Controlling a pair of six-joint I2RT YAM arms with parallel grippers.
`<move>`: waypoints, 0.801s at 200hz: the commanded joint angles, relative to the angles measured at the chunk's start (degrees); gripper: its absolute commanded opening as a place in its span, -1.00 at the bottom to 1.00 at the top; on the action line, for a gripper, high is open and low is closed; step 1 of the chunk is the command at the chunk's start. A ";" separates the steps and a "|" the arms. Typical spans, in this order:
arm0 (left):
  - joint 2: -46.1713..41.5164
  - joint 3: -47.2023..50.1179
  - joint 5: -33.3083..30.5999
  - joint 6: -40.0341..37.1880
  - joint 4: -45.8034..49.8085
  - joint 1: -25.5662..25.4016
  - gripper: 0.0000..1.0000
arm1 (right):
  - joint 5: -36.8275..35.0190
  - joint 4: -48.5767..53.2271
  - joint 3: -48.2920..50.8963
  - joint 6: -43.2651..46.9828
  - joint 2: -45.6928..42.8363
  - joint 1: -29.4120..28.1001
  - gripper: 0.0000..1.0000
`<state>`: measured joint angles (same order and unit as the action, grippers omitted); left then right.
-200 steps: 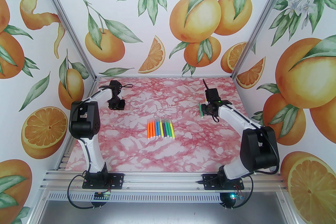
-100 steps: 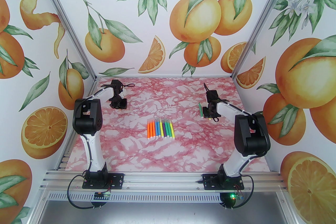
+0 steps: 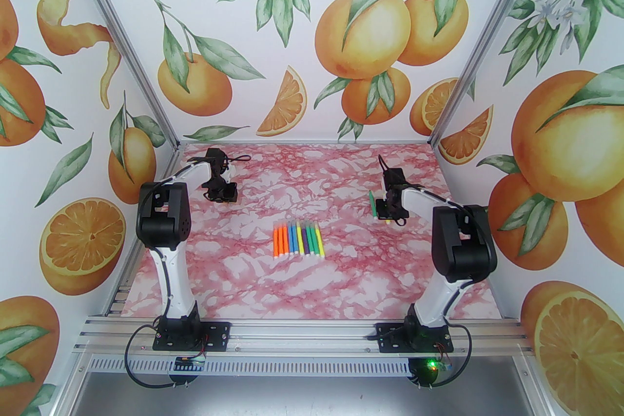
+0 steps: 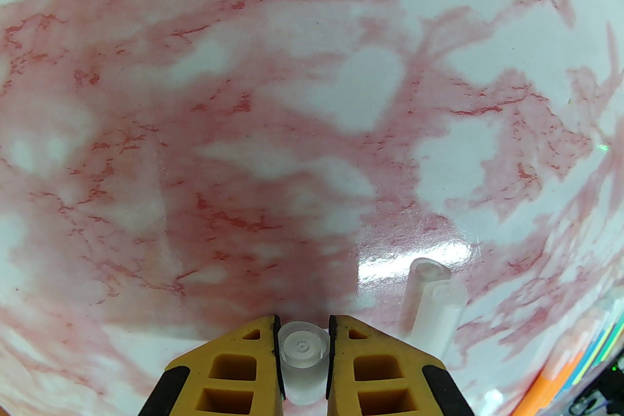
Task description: Open the pen caps
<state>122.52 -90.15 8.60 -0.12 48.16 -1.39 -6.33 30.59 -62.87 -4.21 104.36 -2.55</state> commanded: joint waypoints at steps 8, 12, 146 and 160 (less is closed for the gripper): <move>3.24 0.92 2.14 -0.06 -0.87 -0.20 -0.81 | 1.05 -0.14 -1.46 -0.45 0.76 0.27 -0.80; 3.25 0.87 2.30 -0.06 -0.80 -0.13 -0.80 | 1.07 -0.07 -1.46 -0.45 0.76 0.26 -0.79; -0.23 3.79 4.77 0.86 -4.29 -0.19 -0.43 | 1.85 0.39 -1.64 -0.77 0.86 0.35 -0.37; -1.15 4.23 5.42 1.21 -4.95 -0.19 -0.38 | 1.63 0.51 -1.60 -0.89 0.38 0.35 -0.36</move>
<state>121.58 -88.31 10.15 0.08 45.98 -1.13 -5.32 30.68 -63.02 -4.64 104.36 -2.55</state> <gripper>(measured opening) 0.291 0.313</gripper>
